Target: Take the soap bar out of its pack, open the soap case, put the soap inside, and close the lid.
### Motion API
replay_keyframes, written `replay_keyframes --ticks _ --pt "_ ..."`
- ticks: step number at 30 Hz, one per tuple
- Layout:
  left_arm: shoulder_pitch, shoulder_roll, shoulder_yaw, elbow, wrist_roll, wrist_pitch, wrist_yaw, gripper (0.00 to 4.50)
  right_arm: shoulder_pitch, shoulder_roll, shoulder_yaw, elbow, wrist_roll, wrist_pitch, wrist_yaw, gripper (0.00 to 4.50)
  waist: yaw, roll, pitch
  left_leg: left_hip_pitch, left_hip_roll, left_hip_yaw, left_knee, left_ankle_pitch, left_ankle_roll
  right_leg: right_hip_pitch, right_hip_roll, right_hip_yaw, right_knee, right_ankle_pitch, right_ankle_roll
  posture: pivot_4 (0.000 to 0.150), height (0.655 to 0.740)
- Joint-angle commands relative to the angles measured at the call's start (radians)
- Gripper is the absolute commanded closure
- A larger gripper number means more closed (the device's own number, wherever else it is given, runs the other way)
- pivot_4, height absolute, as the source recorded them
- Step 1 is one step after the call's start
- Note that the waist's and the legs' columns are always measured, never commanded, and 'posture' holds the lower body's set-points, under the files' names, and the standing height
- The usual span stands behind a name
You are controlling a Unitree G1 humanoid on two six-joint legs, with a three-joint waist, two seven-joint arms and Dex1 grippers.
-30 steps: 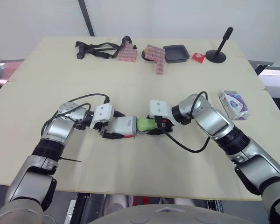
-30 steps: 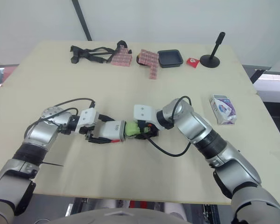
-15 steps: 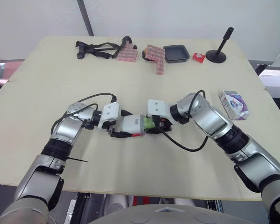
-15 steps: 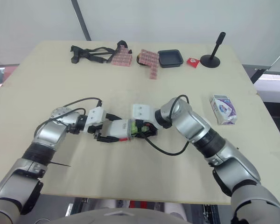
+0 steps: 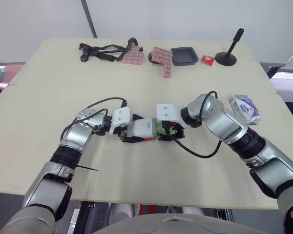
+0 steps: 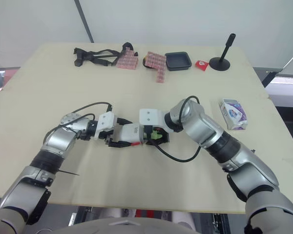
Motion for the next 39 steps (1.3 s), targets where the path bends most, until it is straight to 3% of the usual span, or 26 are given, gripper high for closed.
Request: replay_keyframes --ticks 1,12,16,20,30,39 --pt "-0.003 0.003 0.000 -0.027 -0.011 -0.010 -0.001 1.01 -0.008 -0.019 -0.040 -0.055 0.027 0.012 0.010 0.03 0.000 0.000 0.000 0.000 0.000 0.000 0.000 0.000 0.000 0.000 0.000 0.000 0.000 0.000 0.000 0.150 0.7400" --pt "-0.011 0.012 -0.005 -0.013 -0.003 -0.016 -0.018 1.01 0.073 -0.089 -0.194 -0.087 0.120 0.010 -0.022 0.03 0.005 0.000 0.000 0.000 0.000 0.000 0.000 0.000 0.000 0.000 0.000 0.002 0.000 0.000 0.000 0.150 0.7400" --pt "-0.012 0.016 -0.006 -0.009 0.001 -0.020 -0.023 1.01 0.130 -0.187 -0.285 -0.047 0.115 -0.017 -0.048 0.03 0.018 0.000 0.000 -0.001 0.000 0.000 0.001 0.000 0.000 0.000 0.000 0.002 0.000 0.000 0.000 0.150 0.7400" --pt "-0.014 0.019 -0.006 -0.005 0.002 -0.023 -0.027 1.01 0.174 -0.267 -0.330 -0.024 0.121 -0.050 -0.039 1.11 0.024 0.000 0.000 -0.001 0.000 0.000 0.001 0.000 0.000 0.000 0.001 0.003 0.000 0.000 0.000 0.150 0.7400" --pt "-0.024 0.020 -0.007 0.007 0.009 -0.027 -0.033 1.01 0.273 -0.330 -0.315 -0.056 0.129 -0.057 -0.023 4.47 0.027 0.000 0.000 -0.001 0.000 0.001 0.001 0.000 0.000 0.000 0.001 0.004 0.000 0.000 0.000 0.150 0.7400" --pt "-0.033 0.018 -0.012 0.013 0.010 -0.031 -0.033 1.01 0.322 -0.295 -0.250 -0.034 0.082 -0.142 -0.054 4.49 0.024 0.000 0.000 -0.001 0.000 0.001 0.001 0.000 0.000 0.000 0.001 0.004 0.000 0.000 0.000 0.150 0.7400"
